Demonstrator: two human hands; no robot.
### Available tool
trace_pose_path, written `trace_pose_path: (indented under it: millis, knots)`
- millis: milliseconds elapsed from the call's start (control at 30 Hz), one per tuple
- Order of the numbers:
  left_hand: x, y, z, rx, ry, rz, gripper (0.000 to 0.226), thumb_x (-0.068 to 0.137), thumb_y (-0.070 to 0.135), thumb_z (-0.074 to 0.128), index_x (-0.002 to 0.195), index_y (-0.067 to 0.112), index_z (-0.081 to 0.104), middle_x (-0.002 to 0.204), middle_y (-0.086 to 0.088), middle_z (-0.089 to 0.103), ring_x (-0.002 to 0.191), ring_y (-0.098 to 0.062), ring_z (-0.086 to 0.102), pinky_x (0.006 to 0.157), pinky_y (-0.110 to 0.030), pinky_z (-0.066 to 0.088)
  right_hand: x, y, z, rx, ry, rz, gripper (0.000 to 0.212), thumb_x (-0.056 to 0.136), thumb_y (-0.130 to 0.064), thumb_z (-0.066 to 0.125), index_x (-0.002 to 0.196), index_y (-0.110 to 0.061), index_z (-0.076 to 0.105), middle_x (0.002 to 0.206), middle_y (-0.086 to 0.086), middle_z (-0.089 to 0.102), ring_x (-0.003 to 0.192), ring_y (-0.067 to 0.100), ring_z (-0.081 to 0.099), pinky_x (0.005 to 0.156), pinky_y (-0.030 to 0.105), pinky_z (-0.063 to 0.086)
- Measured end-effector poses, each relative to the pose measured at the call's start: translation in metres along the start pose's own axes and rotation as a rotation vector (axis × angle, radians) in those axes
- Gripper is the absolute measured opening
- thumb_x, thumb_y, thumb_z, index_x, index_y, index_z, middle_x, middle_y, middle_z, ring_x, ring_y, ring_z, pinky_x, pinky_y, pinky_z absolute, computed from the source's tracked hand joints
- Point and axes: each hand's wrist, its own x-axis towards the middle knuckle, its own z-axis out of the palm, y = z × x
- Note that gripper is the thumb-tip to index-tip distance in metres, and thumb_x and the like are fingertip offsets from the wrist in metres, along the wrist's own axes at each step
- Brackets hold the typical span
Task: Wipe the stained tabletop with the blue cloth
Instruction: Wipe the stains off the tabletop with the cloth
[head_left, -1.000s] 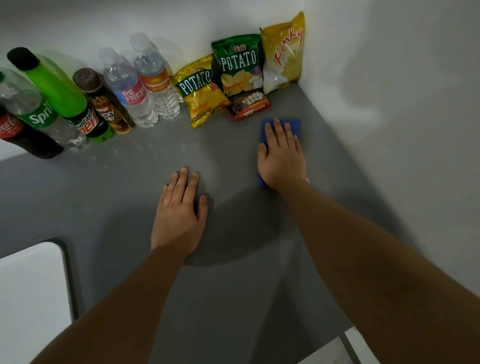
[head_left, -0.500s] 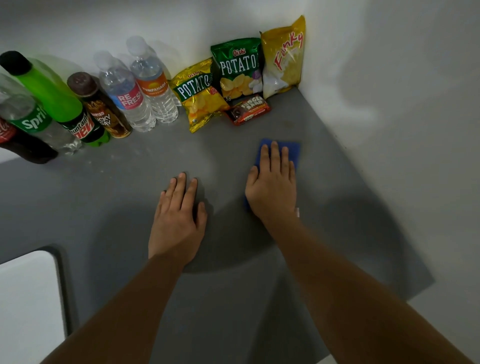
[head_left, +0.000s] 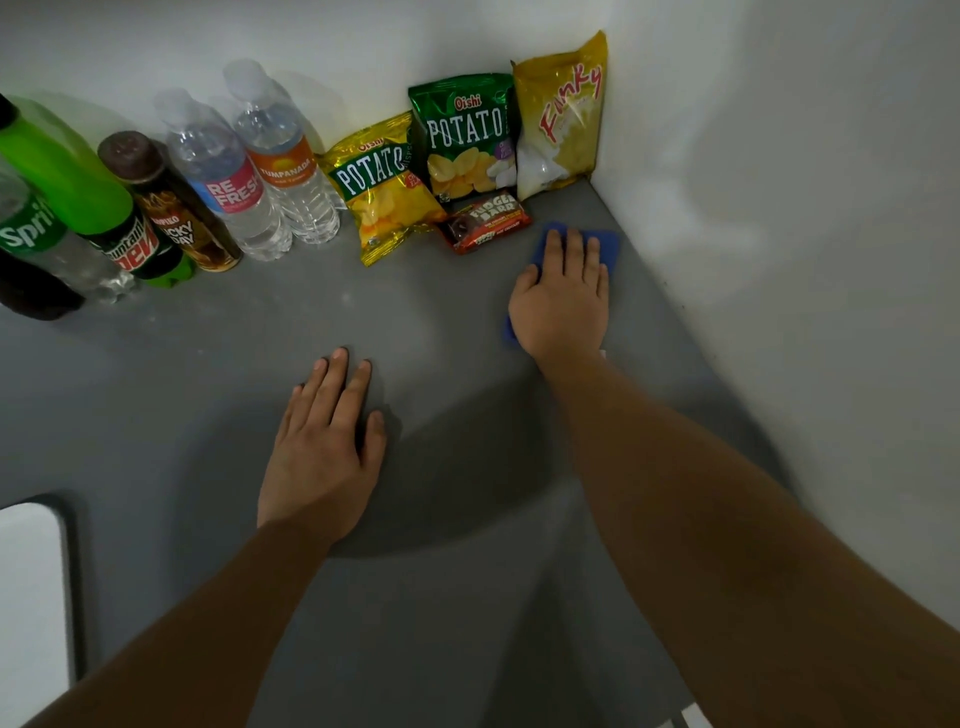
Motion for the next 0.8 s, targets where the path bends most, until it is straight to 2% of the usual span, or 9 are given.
trace_pose_path:
  millis: [233, 367, 567, 800]
  knots:
    - [0.001, 0.001, -0.001, 0.009, -0.011, -0.005, 0.059, 0.105, 0.046, 0.024, 0.159, 0.023, 0.022, 0.168, 0.001, 0.013, 0.155, -0.012, 0.0, 0.126, -0.041, 0.011, -0.039, 0.003, -0.003, 0.027, 0.069, 0.205, 0.064, 0.106, -0.038, 0.025, 0.163, -0.013, 0.007, 0.171, 0.008, 0.005, 0.157, 0.028, -0.003, 0.127, 0.044, 0.001]
    - [0.0, 0.001, 0.002, 0.011, -0.007, -0.004, 0.06, 0.104, 0.047, 0.023, 0.159, 0.023, 0.022, 0.168, 0.0, 0.014, 0.155, -0.013, 0.002, 0.126, -0.042, 0.012, -0.075, -0.006, 0.008, 0.006, 0.061, 0.129, 0.064, 0.107, -0.038, 0.024, 0.163, -0.014, 0.007, 0.171, 0.007, 0.004, 0.157, 0.028, -0.004, 0.127, 0.043, -0.002]
    - [0.001, 0.001, 0.001, 0.006, -0.005, -0.002, 0.059, 0.104, 0.043, 0.028, 0.158, 0.021, 0.025, 0.168, 0.0, 0.014, 0.155, -0.013, 0.003, 0.126, -0.041, 0.011, -0.034, -0.001, 0.001, -0.015, 0.002, -0.023, 0.06, 0.107, -0.037, 0.023, 0.163, -0.018, 0.01, 0.171, 0.002, 0.004, 0.158, 0.025, -0.002, 0.127, 0.043, 0.001]
    - [0.0, 0.0, 0.002, 0.004, 0.002, 0.001, 0.06, 0.104, 0.045, 0.026, 0.159, 0.022, 0.024, 0.168, 0.0, 0.015, 0.155, -0.012, 0.003, 0.126, -0.041, 0.011, 0.003, 0.023, -0.009, -0.012, -0.005, 0.005, 0.062, 0.107, -0.038, 0.022, 0.163, -0.018, 0.009, 0.171, 0.004, 0.004, 0.158, 0.025, -0.002, 0.127, 0.042, 0.0]
